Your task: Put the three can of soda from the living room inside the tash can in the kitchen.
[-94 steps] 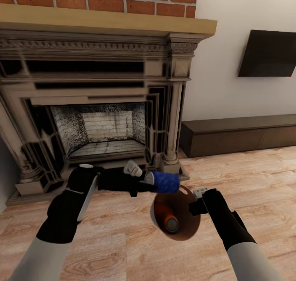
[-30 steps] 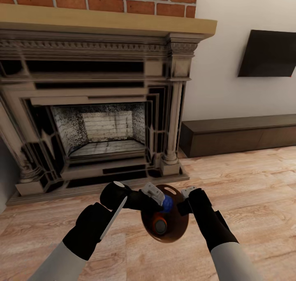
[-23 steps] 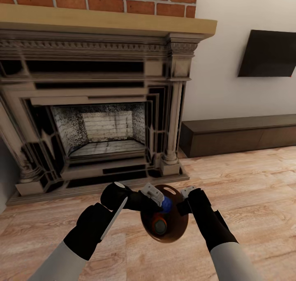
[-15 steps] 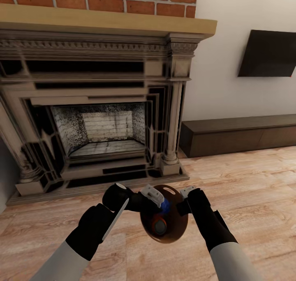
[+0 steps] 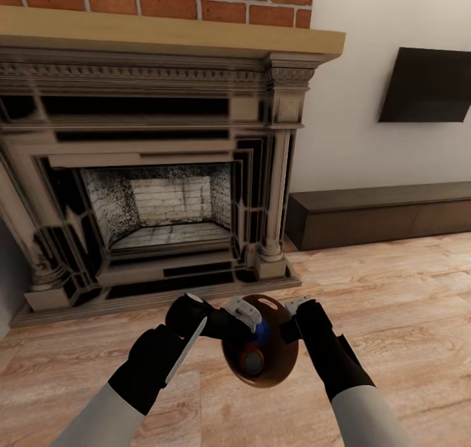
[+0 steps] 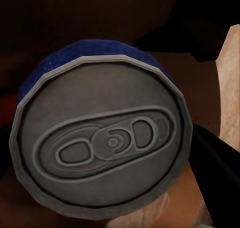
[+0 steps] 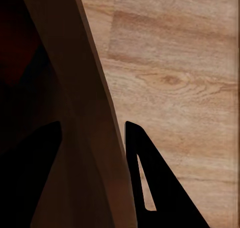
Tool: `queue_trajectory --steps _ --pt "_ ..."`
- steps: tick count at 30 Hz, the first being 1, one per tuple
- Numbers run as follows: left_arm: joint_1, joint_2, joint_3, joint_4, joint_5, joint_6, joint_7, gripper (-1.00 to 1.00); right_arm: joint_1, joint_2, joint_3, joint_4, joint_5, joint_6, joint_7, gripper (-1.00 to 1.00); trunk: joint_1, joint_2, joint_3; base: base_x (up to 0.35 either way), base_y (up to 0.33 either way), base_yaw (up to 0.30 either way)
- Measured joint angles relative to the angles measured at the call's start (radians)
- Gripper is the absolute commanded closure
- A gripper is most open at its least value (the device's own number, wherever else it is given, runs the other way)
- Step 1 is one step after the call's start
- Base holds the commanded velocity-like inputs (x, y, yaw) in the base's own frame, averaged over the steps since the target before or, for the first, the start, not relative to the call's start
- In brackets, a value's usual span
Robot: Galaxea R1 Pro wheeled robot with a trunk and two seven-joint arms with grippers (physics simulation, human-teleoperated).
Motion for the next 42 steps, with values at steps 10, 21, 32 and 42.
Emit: queue_trajectory --steps 10,21,32,42 --pt "0.000 -0.002 -0.001 0.073 0.038 -0.017 0.017 1.00 0.000 0.004 0.001 0.074 0.013 -0.003 -0.003 1.00 0.000 0.000 0.000 0.000 0.000 0.000" --pt "0.000 -0.003 -0.001 0.091 0.031 -0.034 0.018 1.00 0.000 0.007 0.021 0.073 0.025 -0.004 -0.021 1.00 0.000 0.000 0.000 0.000 0.000 0.000" --pt "0.000 -0.003 -0.002 0.092 0.031 -0.035 0.022 1.00 0.000 0.006 0.027 0.072 0.024 -0.004 -0.024 1.00 0.000 0.000 0.000 0.000 0.000 0.000" --pt "0.000 -0.013 -0.016 0.090 0.041 -0.033 0.076 1.00 0.000 0.006 0.027 0.066 0.022 -0.003 -0.031 1.00 0.000 0.000 0.000 0.000 0.000 0.000"
